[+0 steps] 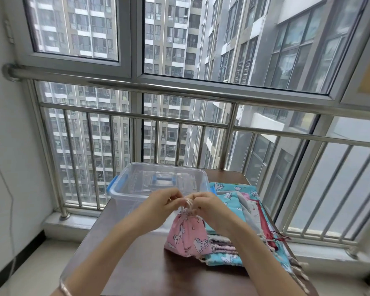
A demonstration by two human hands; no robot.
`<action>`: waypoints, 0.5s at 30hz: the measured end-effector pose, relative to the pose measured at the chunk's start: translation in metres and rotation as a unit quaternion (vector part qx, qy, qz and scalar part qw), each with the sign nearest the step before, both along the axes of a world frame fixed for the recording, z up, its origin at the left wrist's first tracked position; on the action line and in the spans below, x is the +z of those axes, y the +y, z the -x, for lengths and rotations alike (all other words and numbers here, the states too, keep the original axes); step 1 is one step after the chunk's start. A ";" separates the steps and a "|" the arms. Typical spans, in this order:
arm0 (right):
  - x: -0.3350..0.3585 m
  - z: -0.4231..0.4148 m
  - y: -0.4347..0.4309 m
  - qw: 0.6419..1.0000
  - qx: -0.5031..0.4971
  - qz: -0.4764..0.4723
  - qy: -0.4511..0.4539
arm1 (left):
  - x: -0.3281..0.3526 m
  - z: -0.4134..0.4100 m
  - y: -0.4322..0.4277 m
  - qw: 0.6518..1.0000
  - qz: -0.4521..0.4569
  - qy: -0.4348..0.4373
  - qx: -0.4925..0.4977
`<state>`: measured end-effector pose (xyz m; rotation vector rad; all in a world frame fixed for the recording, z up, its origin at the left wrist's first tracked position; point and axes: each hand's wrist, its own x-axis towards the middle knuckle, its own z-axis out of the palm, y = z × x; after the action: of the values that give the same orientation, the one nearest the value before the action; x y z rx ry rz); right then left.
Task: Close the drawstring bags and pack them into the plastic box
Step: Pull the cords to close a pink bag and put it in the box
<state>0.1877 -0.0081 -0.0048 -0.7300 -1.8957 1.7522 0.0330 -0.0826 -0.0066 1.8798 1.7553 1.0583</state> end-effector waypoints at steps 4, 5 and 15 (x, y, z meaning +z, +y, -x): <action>-0.006 -0.005 0.001 0.999 -0.003 -0.042 0.010 | -0.001 -0.004 0.004 1.000 0.001 -0.013 0.014; -0.007 -0.006 0.001 0.998 -0.024 -0.057 0.002 | -0.002 -0.003 0.005 1.000 0.005 -0.022 0.015; -0.007 -0.011 0.007 0.976 -0.089 0.058 0.192 | -0.004 0.002 0.000 0.996 -0.005 -0.090 -0.007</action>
<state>0.1985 -0.0016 -0.0116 -0.5341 -1.4375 1.7531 0.0307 -0.0824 -0.0107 1.7413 1.6351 1.1939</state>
